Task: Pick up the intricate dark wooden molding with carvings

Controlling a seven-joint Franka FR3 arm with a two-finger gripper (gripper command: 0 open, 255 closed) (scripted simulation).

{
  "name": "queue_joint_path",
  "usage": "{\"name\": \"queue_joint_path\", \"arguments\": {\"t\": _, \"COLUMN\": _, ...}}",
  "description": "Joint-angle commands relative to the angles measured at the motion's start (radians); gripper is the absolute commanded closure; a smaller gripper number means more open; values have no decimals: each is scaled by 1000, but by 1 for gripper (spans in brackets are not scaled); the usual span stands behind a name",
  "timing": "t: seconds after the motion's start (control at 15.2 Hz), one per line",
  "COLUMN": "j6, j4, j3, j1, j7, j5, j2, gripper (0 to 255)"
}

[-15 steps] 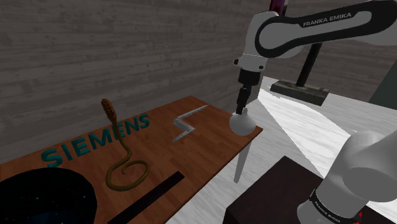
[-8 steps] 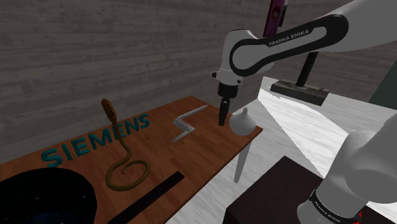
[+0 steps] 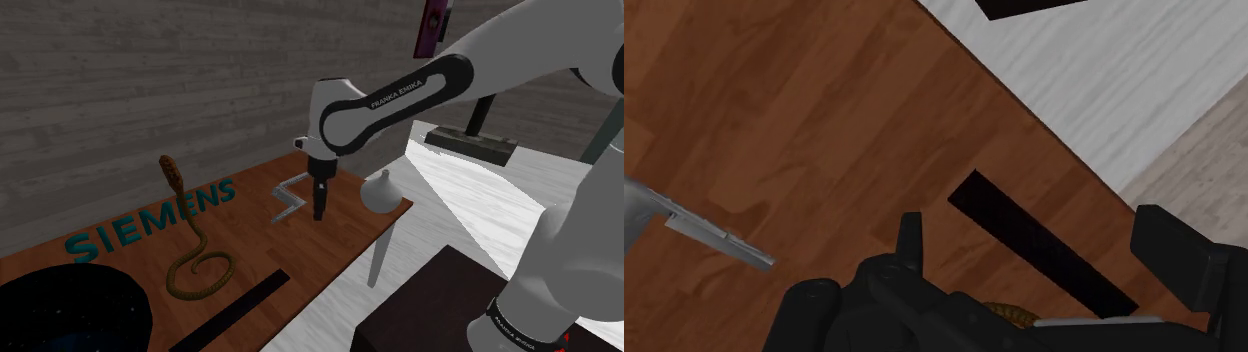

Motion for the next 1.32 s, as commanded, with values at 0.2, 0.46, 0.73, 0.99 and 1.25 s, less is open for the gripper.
{"name": "queue_joint_path", "arguments": {"t": 0.2, "j6": 76, "j4": 92, "j3": 40, "j1": 43, "j7": -39, "j5": -43, "j2": 166, "gripper": 0}}
{"name": "queue_joint_path", "arguments": {"t": 0.46, "j6": 120, "j4": 172, "j3": 65, "j1": 81, "j7": -63, "j5": -90, "j2": 292, "gripper": 0}}
{"name": "queue_joint_path", "arguments": {"t": 0.73, "j6": 153, "j4": 261, "j3": 83, "j1": 125, "j7": -83, "j5": -145, "j2": 417, "gripper": 0}}
{"name": "queue_joint_path", "arguments": {"t": 0.99, "j6": 175, "j4": 357, "j3": 94, "j1": 176, "j7": -104, "j5": -201, "j2": 539, "gripper": 0}}
{"name": "queue_joint_path", "arguments": {"t": 1.25, "j6": 188, "j4": 460, "j3": 100, "j1": 232, "j7": -128, "j5": -256, "j2": 660, "gripper": 0}}
